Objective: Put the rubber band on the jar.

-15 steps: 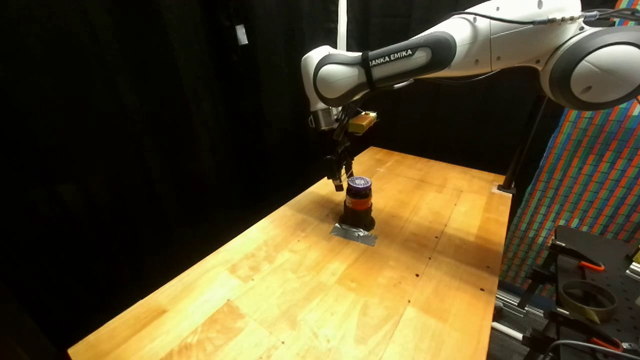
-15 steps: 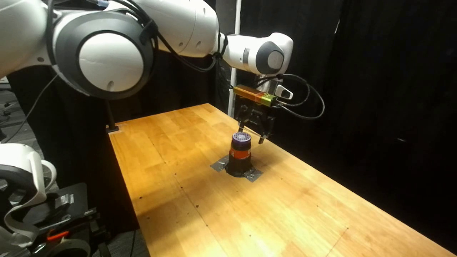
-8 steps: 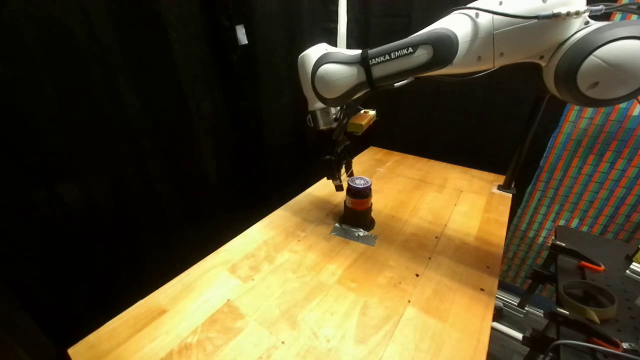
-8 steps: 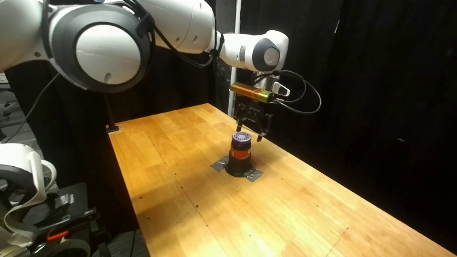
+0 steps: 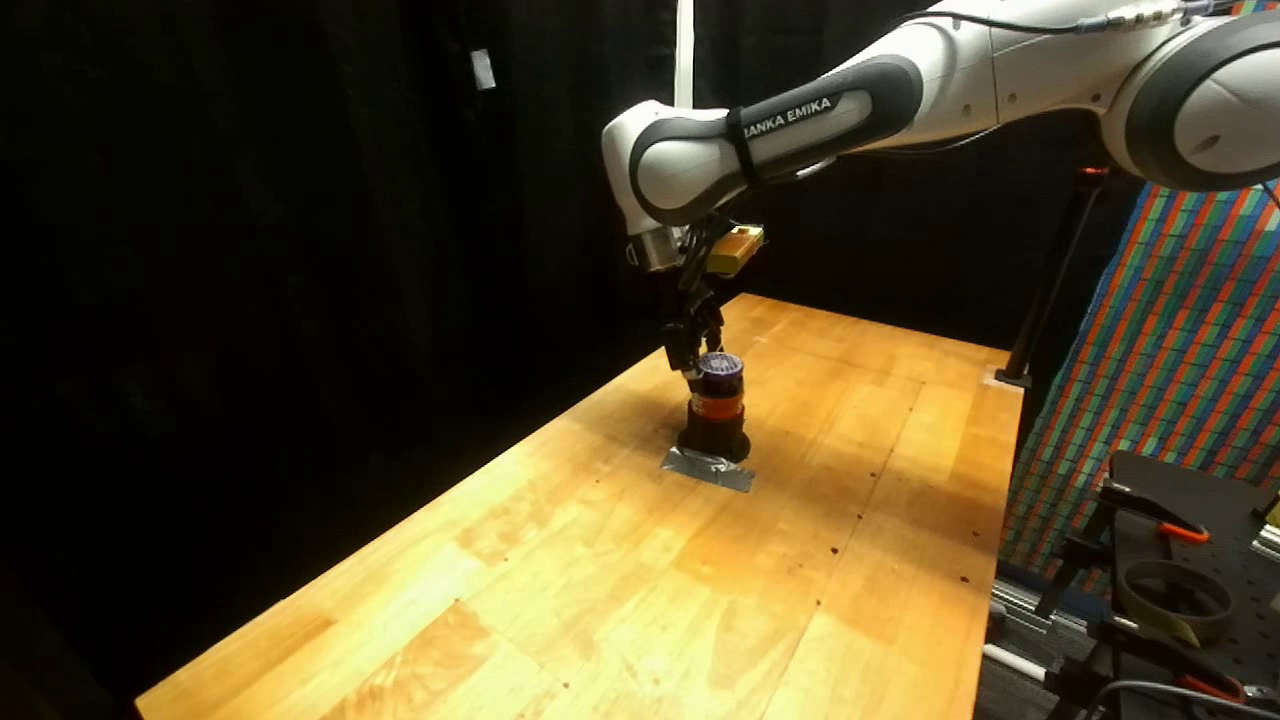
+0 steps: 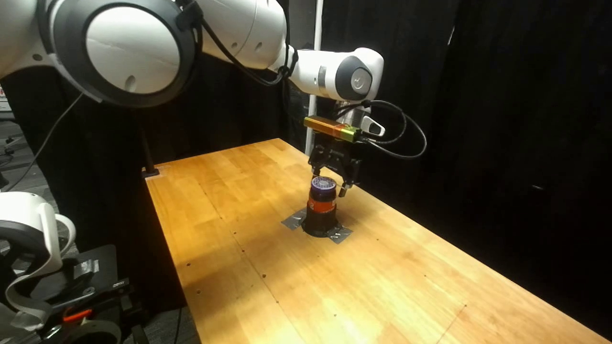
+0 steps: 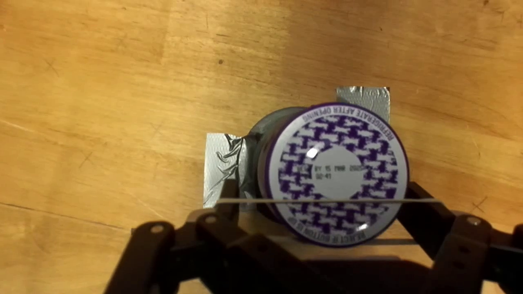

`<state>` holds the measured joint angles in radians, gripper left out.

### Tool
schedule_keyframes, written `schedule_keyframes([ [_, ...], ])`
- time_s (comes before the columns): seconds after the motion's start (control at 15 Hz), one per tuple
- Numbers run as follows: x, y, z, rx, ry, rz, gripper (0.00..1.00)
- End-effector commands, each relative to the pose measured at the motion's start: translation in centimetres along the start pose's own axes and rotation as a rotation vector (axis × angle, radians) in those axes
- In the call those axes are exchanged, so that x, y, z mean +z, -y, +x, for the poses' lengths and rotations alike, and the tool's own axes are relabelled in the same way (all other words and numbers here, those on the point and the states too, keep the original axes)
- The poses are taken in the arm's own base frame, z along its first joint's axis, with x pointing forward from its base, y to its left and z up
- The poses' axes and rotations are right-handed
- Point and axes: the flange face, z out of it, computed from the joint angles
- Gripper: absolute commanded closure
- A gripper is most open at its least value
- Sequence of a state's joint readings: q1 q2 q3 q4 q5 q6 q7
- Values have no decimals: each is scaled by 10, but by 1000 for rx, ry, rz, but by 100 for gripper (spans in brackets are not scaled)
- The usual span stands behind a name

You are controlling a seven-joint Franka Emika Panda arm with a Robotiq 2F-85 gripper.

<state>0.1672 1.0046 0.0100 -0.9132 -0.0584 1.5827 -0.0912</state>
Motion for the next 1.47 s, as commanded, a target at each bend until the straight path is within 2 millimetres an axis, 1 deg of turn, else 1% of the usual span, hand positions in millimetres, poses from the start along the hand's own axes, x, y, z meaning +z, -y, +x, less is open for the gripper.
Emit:
schedule_keyframes([
  [0.0, 0, 2, -20, -1, 13, -20, 0],
  [0.13, 5, 2, -30, -3, 12, -20, 0],
  [0.6, 7, -1, -72, -11, -35, -15, 0],
  [0.87, 18, -3, -96, -1, -99, -6, 0],
  [0.93, 21, -3, -101, 0, -127, -6, 25],
  [1.0, 24, -3, -105, -8, -167, -13, 26],
  [1.07, 27, -2, -111, -4, -199, -9, 34],
  [1.2, 39, 0, -122, -4, -257, -6, 49],
  [1.27, 45, 2, -129, 0, -286, -9, 58],
  [1.4, 55, 6, -143, -1, -353, -23, 72],
])
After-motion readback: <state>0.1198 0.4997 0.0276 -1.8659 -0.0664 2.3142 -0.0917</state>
